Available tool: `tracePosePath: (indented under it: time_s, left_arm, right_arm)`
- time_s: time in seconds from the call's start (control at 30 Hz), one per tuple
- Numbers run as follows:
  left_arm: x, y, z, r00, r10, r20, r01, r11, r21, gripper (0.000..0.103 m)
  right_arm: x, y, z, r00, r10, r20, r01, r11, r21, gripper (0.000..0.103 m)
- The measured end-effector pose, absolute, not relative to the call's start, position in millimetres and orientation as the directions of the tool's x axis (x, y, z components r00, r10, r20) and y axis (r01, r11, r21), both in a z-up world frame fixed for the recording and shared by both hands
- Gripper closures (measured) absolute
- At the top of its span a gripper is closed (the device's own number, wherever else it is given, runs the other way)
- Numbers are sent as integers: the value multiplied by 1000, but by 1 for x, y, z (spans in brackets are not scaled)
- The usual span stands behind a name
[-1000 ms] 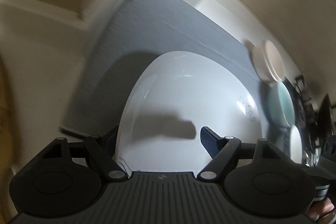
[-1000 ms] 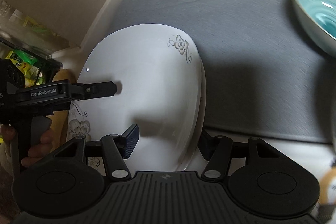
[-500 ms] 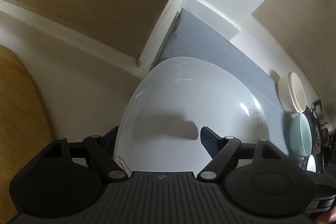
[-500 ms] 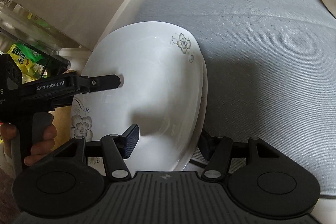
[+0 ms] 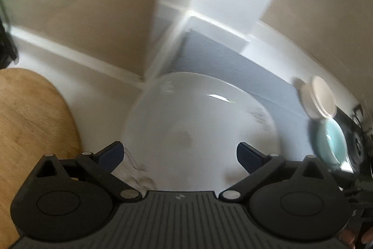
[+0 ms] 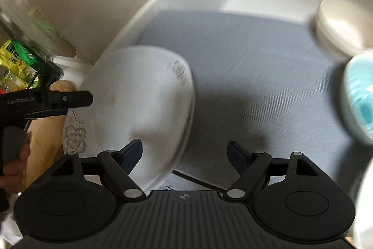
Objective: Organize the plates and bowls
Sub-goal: 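Move the left and right grippers toward the stacked cream bowls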
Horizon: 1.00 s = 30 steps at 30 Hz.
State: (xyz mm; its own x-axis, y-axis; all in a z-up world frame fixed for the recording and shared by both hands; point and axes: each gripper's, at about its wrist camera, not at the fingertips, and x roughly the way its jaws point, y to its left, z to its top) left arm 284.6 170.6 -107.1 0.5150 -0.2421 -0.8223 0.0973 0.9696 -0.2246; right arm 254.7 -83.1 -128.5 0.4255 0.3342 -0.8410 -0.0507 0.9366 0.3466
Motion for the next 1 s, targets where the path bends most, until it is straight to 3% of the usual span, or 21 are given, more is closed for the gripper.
tracePosePath:
  time_s: [0.33,0.77,1.0]
  left_arm:
    - [230,82,-78,545,-246,-802,211,966,-153,0]
    - [190,-3,-74,550,-204,-810,181,976,-122,0]
    - [182,-57,-66,574,-99,-813,190,982,14,0]
  right_arm:
    - [212,-134,-91,513,290,-808,-27,946,322,15]
    - [173,-201,-66,524,336,-783,-87,935,344,15]
    - [158,-236,-46,562,349,-750,-114,931,347,15]
